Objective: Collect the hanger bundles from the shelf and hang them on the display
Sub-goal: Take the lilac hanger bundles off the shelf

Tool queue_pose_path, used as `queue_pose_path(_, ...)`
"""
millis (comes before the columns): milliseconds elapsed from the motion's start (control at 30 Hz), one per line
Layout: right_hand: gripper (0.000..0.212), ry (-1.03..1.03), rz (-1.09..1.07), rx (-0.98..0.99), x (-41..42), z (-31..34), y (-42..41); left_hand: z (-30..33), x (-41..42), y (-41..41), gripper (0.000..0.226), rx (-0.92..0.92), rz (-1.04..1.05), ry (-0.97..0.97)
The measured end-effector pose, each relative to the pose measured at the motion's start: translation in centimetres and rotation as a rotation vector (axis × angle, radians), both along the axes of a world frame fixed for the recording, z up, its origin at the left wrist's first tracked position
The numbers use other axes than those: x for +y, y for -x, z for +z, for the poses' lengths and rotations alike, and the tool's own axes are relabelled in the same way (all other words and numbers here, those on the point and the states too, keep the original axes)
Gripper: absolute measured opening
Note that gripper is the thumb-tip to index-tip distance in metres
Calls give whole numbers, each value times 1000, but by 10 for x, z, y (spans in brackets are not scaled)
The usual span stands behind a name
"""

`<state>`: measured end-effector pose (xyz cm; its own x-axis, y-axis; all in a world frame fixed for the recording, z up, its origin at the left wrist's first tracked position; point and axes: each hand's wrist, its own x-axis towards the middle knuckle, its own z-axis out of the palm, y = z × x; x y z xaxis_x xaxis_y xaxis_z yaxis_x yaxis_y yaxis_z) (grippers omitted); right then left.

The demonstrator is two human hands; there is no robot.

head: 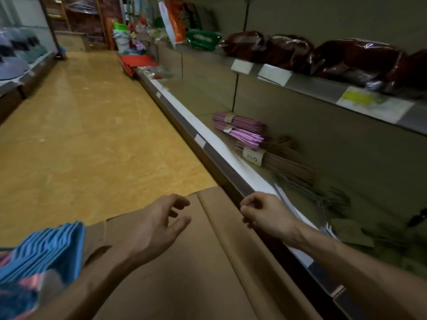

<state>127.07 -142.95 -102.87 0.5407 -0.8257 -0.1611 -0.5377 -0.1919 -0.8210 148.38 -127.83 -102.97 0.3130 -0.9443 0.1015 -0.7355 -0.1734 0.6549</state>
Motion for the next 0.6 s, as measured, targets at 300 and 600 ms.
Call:
queue_pose_path(300, 8, -97, -151, -113, -41, 46, -4, 98, -24, 21, 19, 349, 98, 127)
queue_pose_path(600, 9, -188, -157, -242, -66, 133, -45, 252, 8, 10, 22, 506, 332, 208)
